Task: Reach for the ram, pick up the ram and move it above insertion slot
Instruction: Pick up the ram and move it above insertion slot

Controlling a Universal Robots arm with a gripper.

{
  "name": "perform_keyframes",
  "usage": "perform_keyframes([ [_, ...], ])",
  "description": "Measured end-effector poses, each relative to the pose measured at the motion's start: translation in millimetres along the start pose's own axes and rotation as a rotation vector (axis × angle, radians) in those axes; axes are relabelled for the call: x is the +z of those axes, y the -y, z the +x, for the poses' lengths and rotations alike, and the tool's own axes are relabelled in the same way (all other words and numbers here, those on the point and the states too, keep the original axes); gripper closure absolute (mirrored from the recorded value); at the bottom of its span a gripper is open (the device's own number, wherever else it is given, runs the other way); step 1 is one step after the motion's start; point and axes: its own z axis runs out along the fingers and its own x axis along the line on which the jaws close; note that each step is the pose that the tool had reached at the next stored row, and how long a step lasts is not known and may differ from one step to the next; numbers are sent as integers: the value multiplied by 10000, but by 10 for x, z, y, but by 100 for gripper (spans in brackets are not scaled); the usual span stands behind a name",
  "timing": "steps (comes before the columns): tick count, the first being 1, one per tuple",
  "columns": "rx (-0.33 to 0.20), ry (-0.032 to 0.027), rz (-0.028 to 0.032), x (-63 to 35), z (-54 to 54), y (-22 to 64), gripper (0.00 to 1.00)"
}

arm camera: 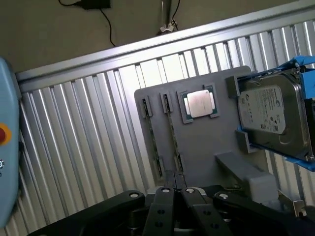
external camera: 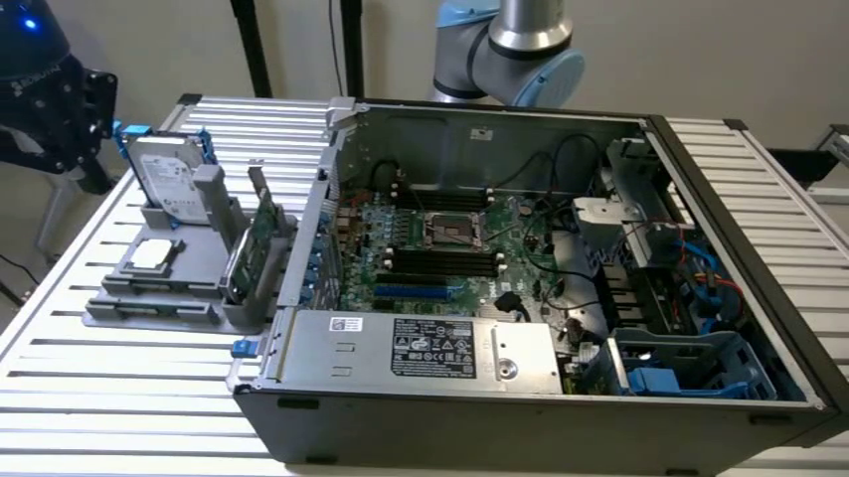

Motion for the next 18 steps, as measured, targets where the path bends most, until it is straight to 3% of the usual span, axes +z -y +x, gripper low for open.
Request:
perform_keyframes([
  [8, -1450, 12, 60, 9, 0, 0, 89],
  [13, -2369, 26, 139, 25, 0, 0, 89],
  [18, -2559, 31, 174, 28, 6, -18, 89],
])
